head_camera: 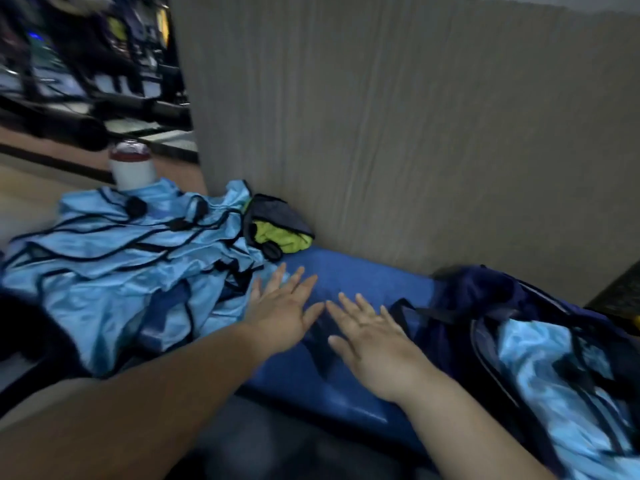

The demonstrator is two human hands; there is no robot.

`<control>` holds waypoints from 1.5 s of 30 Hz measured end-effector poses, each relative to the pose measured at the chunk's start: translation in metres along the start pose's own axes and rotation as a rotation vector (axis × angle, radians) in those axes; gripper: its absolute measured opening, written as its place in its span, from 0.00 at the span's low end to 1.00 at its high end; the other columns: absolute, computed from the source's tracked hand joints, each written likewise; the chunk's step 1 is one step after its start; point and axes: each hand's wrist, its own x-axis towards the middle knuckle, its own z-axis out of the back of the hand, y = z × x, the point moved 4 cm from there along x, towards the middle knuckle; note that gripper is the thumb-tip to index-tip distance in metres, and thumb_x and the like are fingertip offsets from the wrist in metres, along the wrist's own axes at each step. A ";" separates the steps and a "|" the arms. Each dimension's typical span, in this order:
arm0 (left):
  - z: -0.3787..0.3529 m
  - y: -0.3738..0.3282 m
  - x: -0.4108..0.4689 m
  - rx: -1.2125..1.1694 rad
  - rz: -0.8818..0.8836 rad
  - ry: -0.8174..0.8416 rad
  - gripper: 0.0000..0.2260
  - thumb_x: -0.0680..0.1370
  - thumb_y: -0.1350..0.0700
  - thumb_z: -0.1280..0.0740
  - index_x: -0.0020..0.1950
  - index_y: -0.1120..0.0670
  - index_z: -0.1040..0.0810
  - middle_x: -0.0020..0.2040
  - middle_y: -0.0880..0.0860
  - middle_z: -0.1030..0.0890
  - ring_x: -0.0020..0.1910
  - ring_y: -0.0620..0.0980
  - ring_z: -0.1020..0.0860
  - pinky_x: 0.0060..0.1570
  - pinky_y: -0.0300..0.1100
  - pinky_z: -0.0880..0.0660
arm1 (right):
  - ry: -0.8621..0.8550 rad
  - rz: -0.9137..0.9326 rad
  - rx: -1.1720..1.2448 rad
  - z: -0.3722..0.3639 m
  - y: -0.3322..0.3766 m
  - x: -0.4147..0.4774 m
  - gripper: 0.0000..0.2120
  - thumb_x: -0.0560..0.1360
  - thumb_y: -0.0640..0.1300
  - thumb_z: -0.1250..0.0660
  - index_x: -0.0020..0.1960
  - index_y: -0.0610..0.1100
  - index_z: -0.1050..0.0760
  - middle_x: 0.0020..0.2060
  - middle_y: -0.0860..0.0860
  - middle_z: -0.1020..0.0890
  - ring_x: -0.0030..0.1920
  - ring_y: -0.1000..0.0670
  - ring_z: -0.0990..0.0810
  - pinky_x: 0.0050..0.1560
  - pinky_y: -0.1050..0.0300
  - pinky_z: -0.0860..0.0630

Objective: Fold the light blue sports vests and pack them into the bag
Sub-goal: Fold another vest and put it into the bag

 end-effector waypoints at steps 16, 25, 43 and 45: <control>0.027 0.194 -0.033 0.028 0.286 -0.039 0.30 0.80 0.35 0.50 0.78 0.39 0.58 0.79 0.45 0.62 0.77 0.54 0.66 0.72 0.64 0.63 | 0.058 -0.068 0.001 -0.036 0.114 0.123 0.25 0.84 0.57 0.54 0.79 0.55 0.48 0.78 0.52 0.41 0.78 0.49 0.47 0.76 0.40 0.54; 0.051 0.212 -0.036 -0.188 0.238 -0.365 0.24 0.81 0.42 0.42 0.76 0.39 0.45 0.75 0.43 0.37 0.78 0.47 0.54 0.72 0.55 0.55 | -0.360 0.016 0.195 0.003 0.159 0.184 0.23 0.83 0.53 0.44 0.76 0.50 0.40 0.73 0.50 0.35 0.73 0.47 0.40 0.71 0.45 0.39; 0.062 0.251 -0.028 -0.219 0.415 -0.455 0.30 0.79 0.37 0.46 0.79 0.43 0.52 0.77 0.44 0.40 0.78 0.48 0.54 0.74 0.56 0.59 | -0.425 -0.097 0.754 0.028 0.186 0.271 0.19 0.80 0.44 0.35 0.71 0.49 0.28 0.71 0.52 0.29 0.71 0.50 0.31 0.71 0.57 0.34; 0.061 0.249 -0.027 -0.225 0.406 -0.452 0.30 0.79 0.36 0.46 0.79 0.43 0.50 0.78 0.45 0.41 0.78 0.47 0.55 0.74 0.56 0.60 | -0.498 -0.161 0.889 0.023 0.176 0.260 0.17 0.79 0.45 0.32 0.67 0.51 0.24 0.67 0.53 0.25 0.66 0.51 0.26 0.69 0.53 0.30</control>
